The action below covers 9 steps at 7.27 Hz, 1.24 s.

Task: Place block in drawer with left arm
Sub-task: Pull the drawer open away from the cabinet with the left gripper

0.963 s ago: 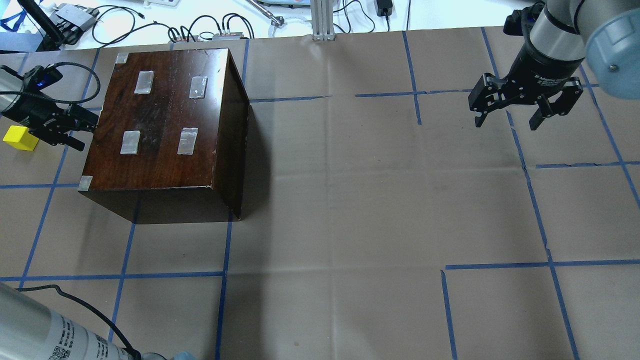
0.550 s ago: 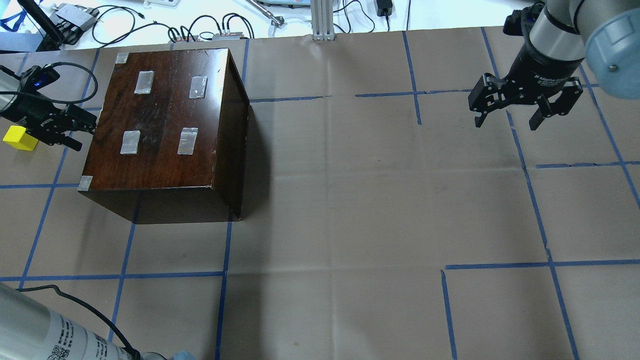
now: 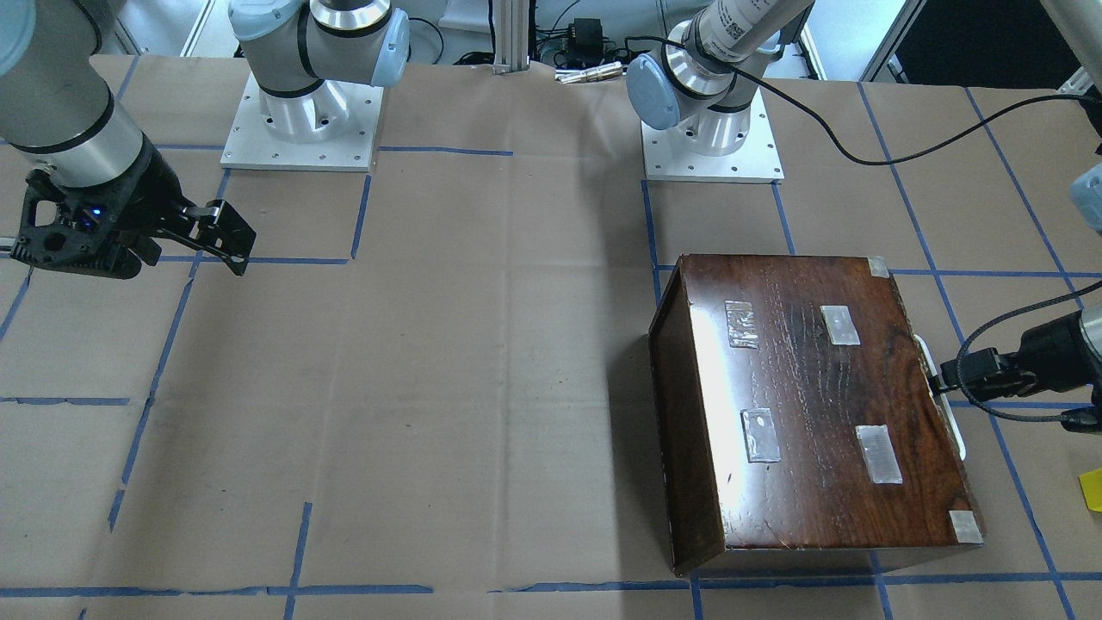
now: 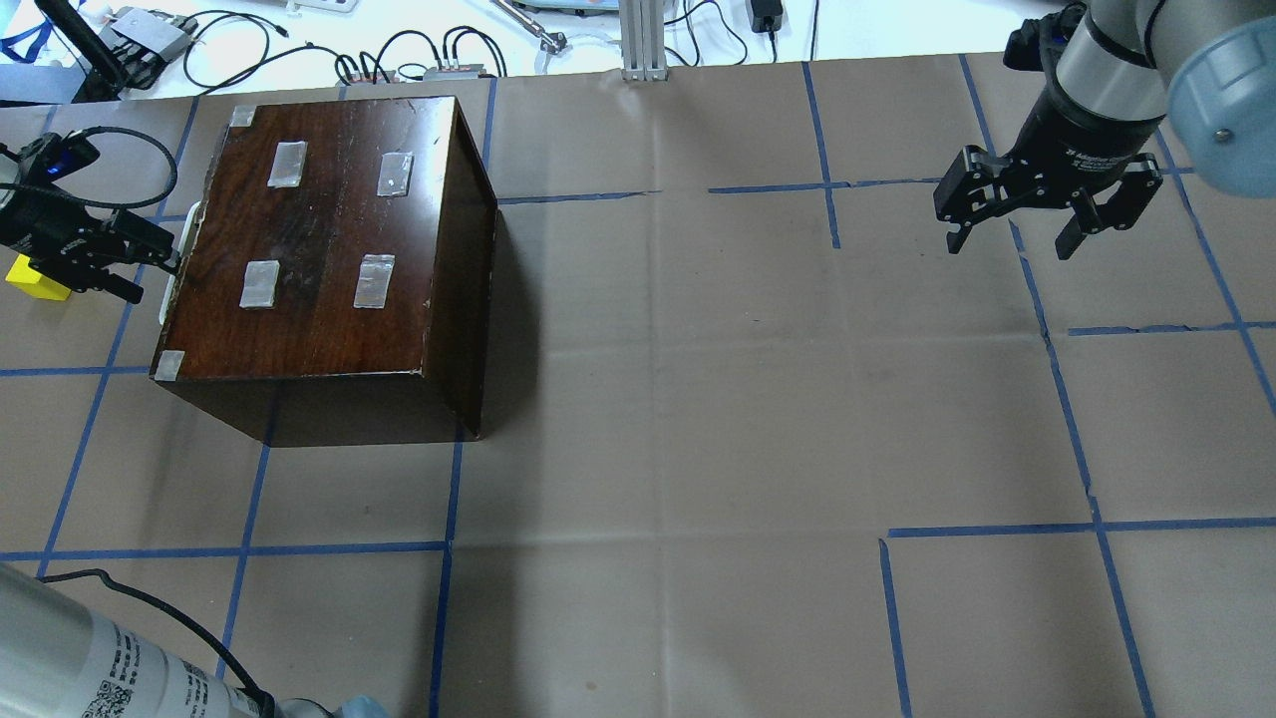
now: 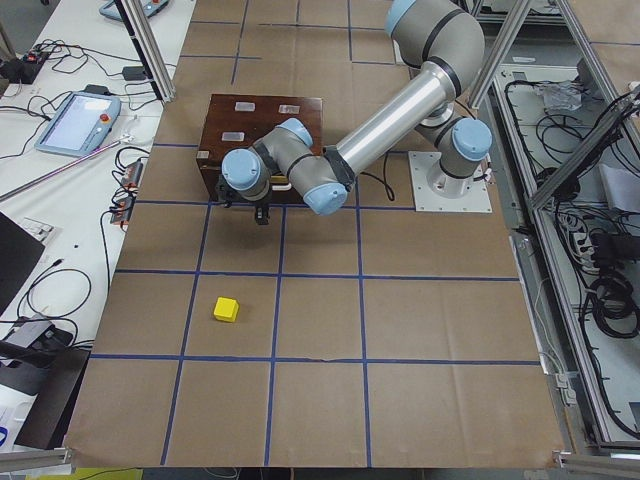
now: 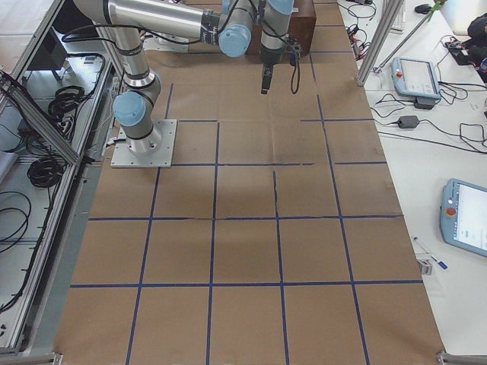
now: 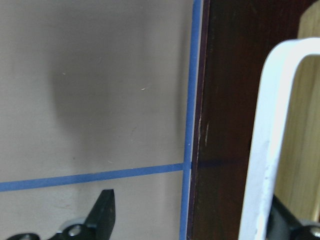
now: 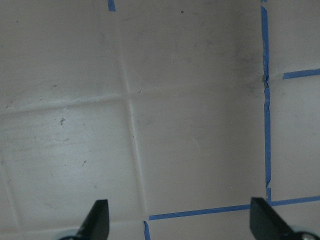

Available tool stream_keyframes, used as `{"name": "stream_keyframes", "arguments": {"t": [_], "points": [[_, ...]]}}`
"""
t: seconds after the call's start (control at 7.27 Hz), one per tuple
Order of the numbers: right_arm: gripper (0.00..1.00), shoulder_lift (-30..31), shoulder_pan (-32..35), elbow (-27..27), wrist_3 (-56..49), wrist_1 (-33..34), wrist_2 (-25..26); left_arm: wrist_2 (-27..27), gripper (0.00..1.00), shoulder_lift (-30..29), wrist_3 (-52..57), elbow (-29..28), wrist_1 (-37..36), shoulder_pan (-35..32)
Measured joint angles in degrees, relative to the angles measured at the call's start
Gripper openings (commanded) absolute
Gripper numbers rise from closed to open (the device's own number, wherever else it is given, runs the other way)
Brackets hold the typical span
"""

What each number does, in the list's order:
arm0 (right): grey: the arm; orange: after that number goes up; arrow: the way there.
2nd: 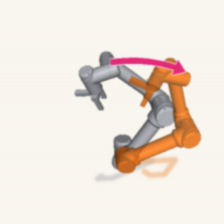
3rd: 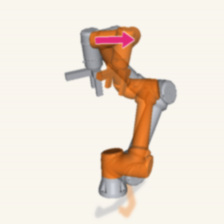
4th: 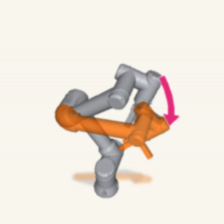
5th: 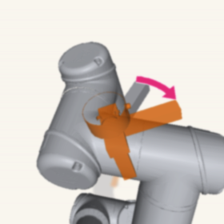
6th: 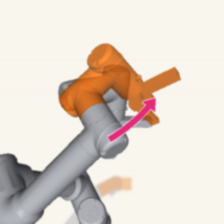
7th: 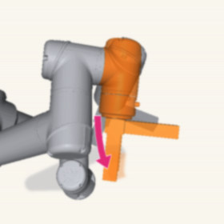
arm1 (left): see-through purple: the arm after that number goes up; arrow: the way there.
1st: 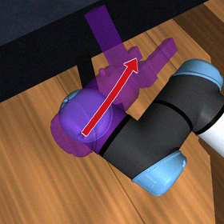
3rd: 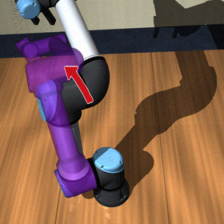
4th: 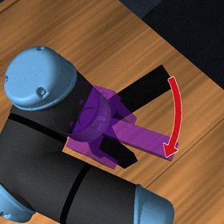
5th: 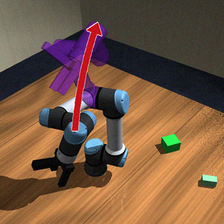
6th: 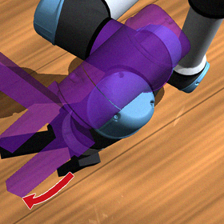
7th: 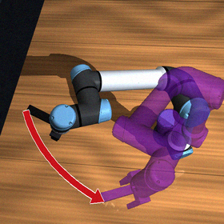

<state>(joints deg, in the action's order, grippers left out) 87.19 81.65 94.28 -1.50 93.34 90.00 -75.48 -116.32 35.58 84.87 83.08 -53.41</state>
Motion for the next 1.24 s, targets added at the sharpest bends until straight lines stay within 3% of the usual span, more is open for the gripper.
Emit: {"name": "stream_keyframes", "arguments": {"t": [1.24], "points": [[1.0,0.0,0.0,0.03,0.03,0.0,0.0,-6.01,0.99,-3.67,3.33,-6.11,-0.1,4.38]]}}
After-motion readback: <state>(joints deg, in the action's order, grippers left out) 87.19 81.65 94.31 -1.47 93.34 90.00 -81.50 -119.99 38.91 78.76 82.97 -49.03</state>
